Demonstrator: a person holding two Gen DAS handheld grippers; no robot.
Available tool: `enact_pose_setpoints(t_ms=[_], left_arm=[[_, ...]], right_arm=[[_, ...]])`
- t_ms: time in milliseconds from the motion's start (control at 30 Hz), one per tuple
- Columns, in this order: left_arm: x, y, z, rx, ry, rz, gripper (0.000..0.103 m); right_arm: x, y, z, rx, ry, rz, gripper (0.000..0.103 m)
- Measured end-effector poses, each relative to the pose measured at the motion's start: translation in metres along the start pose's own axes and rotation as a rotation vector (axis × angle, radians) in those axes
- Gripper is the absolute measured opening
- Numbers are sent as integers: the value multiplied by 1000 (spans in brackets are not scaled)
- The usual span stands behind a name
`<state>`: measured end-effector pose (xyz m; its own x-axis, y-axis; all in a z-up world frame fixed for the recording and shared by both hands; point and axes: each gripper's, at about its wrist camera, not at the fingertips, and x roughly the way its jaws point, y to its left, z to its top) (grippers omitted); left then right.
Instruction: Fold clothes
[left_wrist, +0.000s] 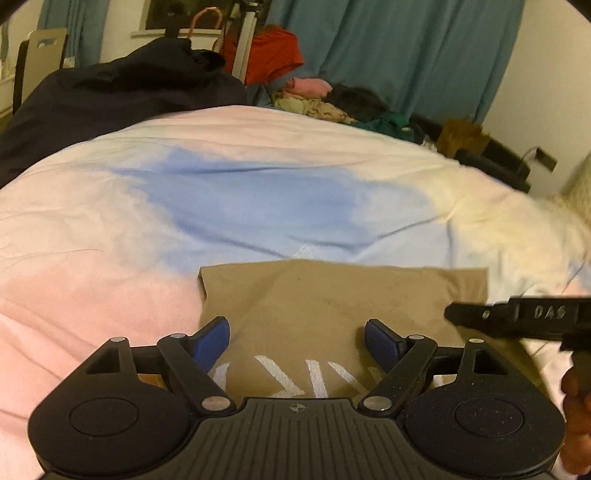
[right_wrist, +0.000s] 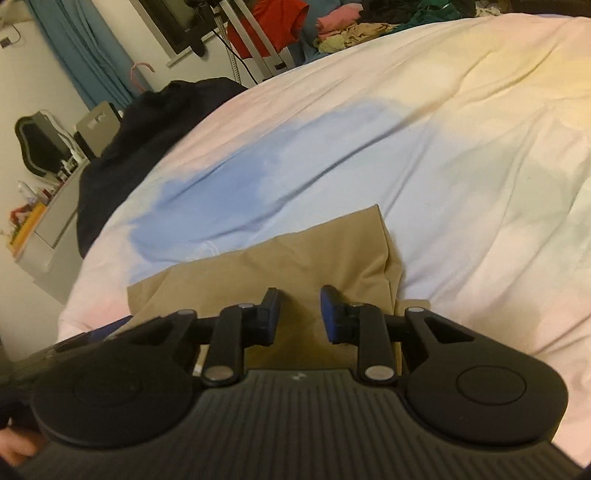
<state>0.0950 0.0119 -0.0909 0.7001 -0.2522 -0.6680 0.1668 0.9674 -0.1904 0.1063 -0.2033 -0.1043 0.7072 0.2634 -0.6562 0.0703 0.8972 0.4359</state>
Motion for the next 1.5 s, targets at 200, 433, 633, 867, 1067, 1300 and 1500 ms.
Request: enact_pose_setpoints(t_ms=[200, 433, 633, 867, 1067, 1300, 1500], left_arm=[[-30, -2, -6, -14, -34, -12, 82], [-78, -5, -17, -36, -77, -56, 82], [-72, -16, -28, 33, -25, 3, 82], [-81, -17, -37, 44, -34, 20, 82], [-82, -1, -45, -45, 8, 51, 82], [-80, -1, -46, -30, 2, 51, 82], [-76, 0, -49, -15, 15, 45, 82]], right_arm=[[-32, 10, -10, -43, -56, -26, 31], [-78, 26, -32, -91, -119, -25, 31], [-70, 27, -52, -177, -26, -96, 30], [-66, 21, -59, -174, 7, -96, 28], [-72, 19, -52, -142, -70, -155, 31], [-72, 27, -48, -197, -116, -170, 31], [-72, 35, -46, -203, -123, -175, 31]])
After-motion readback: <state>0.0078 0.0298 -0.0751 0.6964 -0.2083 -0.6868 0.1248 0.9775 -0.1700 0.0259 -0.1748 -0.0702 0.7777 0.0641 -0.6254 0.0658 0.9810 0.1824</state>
